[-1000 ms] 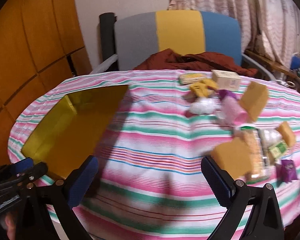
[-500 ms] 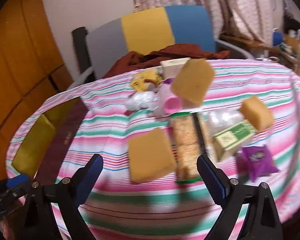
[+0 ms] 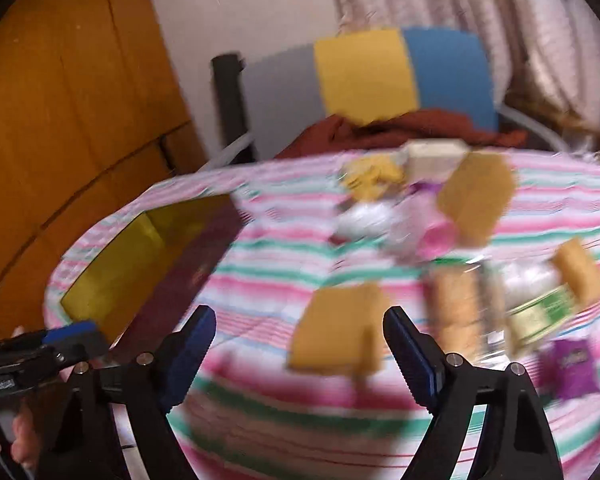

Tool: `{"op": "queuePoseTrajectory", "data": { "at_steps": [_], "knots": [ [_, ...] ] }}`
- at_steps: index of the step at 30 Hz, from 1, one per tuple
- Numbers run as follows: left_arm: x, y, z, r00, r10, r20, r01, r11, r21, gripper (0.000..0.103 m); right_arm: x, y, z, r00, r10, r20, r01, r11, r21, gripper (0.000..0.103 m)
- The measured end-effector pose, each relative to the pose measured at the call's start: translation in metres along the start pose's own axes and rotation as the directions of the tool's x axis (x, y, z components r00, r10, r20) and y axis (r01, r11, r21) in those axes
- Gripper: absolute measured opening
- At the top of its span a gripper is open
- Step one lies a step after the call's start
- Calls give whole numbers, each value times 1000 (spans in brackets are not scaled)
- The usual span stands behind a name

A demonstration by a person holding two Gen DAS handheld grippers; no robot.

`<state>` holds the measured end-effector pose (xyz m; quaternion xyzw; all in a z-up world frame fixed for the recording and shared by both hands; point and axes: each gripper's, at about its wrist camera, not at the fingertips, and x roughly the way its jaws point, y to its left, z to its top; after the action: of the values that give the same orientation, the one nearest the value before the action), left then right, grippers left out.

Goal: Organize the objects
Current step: 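Grasp the yellow sponge with the left tool while the right tool grasps the cracker packet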

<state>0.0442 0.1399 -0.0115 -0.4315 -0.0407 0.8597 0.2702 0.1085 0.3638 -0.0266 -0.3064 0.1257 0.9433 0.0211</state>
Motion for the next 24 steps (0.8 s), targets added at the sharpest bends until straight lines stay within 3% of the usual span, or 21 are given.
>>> {"op": "queuePoseTrajectory", "data": {
  "at_steps": [4, 6, 20, 23, 24],
  "knots": [
    [11, -10, 3, 998, -64, -19, 64, 998, -11, 60, -1, -41, -5, 989, -143, -30, 146, 985, 94, 83],
    [16, -16, 5, 996, -84, -25, 84, 996, -19, 60, 3, -53, -12, 981, -181, -70, 188, 977, 102, 70],
    [59, -71, 13, 990, -90, -111, 106, 983, 153, 60, 35, -84, -14, 973, -199, -116, 212, 971, 115, 66],
    [70, -80, 17, 984, -127, -128, 147, 976, 158, 60, 38, -80, -14, 966, -242, -90, 248, 967, 64, 50],
    [73, -82, 18, 980, -149, -132, 167, 975, 147, 60, 39, -80, -15, 963, -258, -75, 263, 963, 56, 50]
  ]
}}
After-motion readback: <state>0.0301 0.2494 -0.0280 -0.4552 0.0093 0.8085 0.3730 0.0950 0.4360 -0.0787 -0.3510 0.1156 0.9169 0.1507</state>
